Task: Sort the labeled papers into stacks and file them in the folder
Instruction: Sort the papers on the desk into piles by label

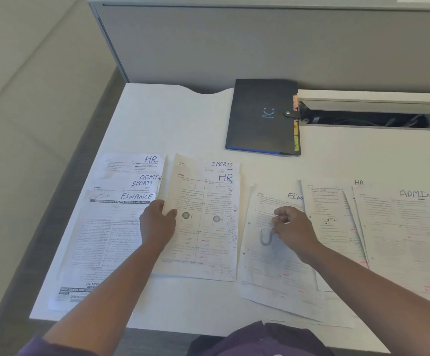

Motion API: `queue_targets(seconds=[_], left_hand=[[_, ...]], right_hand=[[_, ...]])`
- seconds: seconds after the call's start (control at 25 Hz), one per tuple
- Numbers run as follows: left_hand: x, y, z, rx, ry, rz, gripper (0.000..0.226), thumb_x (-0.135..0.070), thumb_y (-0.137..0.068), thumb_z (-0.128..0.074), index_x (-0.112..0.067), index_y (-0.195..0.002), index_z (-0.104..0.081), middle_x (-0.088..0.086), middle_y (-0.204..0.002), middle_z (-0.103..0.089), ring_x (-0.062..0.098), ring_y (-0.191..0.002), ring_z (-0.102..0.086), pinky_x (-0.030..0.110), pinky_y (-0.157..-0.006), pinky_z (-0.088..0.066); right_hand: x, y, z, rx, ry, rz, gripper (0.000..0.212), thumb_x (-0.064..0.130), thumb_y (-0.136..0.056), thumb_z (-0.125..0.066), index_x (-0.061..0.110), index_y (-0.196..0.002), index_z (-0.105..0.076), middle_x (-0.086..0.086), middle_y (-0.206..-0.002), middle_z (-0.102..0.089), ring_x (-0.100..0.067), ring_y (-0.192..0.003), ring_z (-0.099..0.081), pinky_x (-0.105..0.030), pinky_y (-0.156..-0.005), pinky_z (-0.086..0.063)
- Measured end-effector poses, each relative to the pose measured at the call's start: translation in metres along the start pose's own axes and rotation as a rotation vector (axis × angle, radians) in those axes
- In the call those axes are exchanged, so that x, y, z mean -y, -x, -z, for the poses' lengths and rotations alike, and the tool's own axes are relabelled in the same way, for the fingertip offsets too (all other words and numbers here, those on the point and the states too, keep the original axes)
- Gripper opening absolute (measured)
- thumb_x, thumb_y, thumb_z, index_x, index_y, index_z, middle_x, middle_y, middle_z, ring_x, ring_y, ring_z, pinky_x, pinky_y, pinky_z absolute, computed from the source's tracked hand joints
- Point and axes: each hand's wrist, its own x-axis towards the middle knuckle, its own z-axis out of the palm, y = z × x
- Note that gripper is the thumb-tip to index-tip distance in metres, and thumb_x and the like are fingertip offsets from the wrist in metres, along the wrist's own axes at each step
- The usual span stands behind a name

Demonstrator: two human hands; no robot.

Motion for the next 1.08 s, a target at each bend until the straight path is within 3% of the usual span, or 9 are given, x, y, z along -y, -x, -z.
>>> queue_targets(seconds=[0.08,0.12,0.24,0.36,0.48,0.6,0.84,1.08], left_hand=[[0.001,0.012,-0.002,-0.075,-0.097,-0.082,0.055,-0.022,-0.092,-0.077,-0.014,-0.141,-0.055,0.005,-0.144,-0.056,0.031,-0.129,-0.056,0.045,-0.101,-0.048],[0.000,0.021,-0.004,-0.124,-0.124,-0.162,0.063,-0.022,-0.090,-0.078,-0.017,-0.146,-0.049,0.002,-0.152,-0.048,0.029,-0.133,-0.049,0.047,-0.104,-0.046],[-0.011,0.057,-0.032,-0.046,-0.064,-0.393,0.059,-0.019,-0.091,-0.078,-0.020,-0.144,-0.053,-0.002,-0.145,-0.050,0.016,-0.118,-0.051,0.040,-0.102,-0.049],[-0.031,0.099,-0.072,0.226,-0.085,-0.326,0.059,-0.025,-0.092,-0.079,-0.017,-0.145,-0.056,0.002,-0.145,-0.056,0.013,-0.108,-0.061,0.033,-0.098,-0.052],[-0.047,0.128,-0.106,0.359,-0.293,-0.280,0.074,-0.039,-0.091,-0.079,-0.017,-0.153,-0.046,0.002,-0.156,-0.047,0.021,-0.134,-0.053,0.039,-0.113,-0.042],[-0.066,0.145,-0.125,0.337,-0.417,-0.285,0.081,-0.046,-0.089,-0.078,-0.016,-0.154,-0.042,0.003,-0.157,-0.042,0.027,-0.142,-0.042,0.042,-0.115,-0.037],[-0.089,0.159,-0.146,0.269,-0.517,-0.198,0.084,-0.039,-0.077,-0.089,-0.013,-0.142,-0.043,0.009,-0.139,-0.045,0.034,-0.130,-0.042,0.044,-0.100,-0.042],[-0.099,0.159,-0.150,0.229,-0.531,-0.139,0.088,-0.034,-0.067,-0.097,-0.009,-0.133,-0.045,0.012,-0.133,-0.045,0.035,-0.128,-0.043,0.044,-0.099,-0.044]], right_hand=[[-0.008,0.003,0.016,-0.026,-0.010,-0.007,0.014,0.016,-0.098,-0.063,0.030,-0.099,-0.065,-0.002,-0.099,-0.071,-0.023,-0.087,-0.075,-0.032,-0.062,-0.056],[-0.011,0.003,0.023,-0.033,-0.016,-0.011,0.014,0.015,-0.097,-0.063,0.029,-0.098,-0.065,-0.002,-0.098,-0.072,-0.022,-0.086,-0.075,-0.030,-0.060,-0.054],[-0.026,0.006,0.050,-0.022,-0.002,0.005,0.017,0.014,-0.096,-0.065,0.031,-0.095,-0.065,-0.001,-0.095,-0.072,-0.021,-0.086,-0.074,-0.028,-0.066,-0.054],[-0.046,0.006,0.088,0.007,0.044,0.024,0.015,0.017,-0.095,-0.067,0.032,-0.096,-0.065,0.002,-0.097,-0.070,-0.022,-0.088,-0.072,-0.027,-0.068,-0.051],[-0.066,0.005,0.127,0.087,0.114,0.026,0.013,0.023,-0.093,-0.068,0.033,-0.100,-0.065,0.003,-0.098,-0.070,-0.020,-0.088,-0.070,-0.025,-0.068,-0.049],[-0.078,0.003,0.152,0.218,0.154,0.073,0.014,0.028,-0.094,-0.068,0.033,-0.106,-0.064,0.004,-0.097,-0.069,-0.014,-0.081,-0.067,-0.023,-0.067,-0.052],[-0.087,-0.006,0.163,0.435,0.143,0.096,0.031,0.017,-0.093,-0.073,0.018,-0.122,-0.063,0.005,-0.087,-0.053,-0.008,-0.078,-0.054,-0.017,-0.072,-0.047],[-0.084,-0.009,0.166,0.500,0.215,0.113,0.046,0.010,-0.090,-0.077,0.018,-0.131,-0.057,0.004,-0.091,-0.058,-0.012,-0.080,-0.055,-0.024,-0.071,-0.048]])
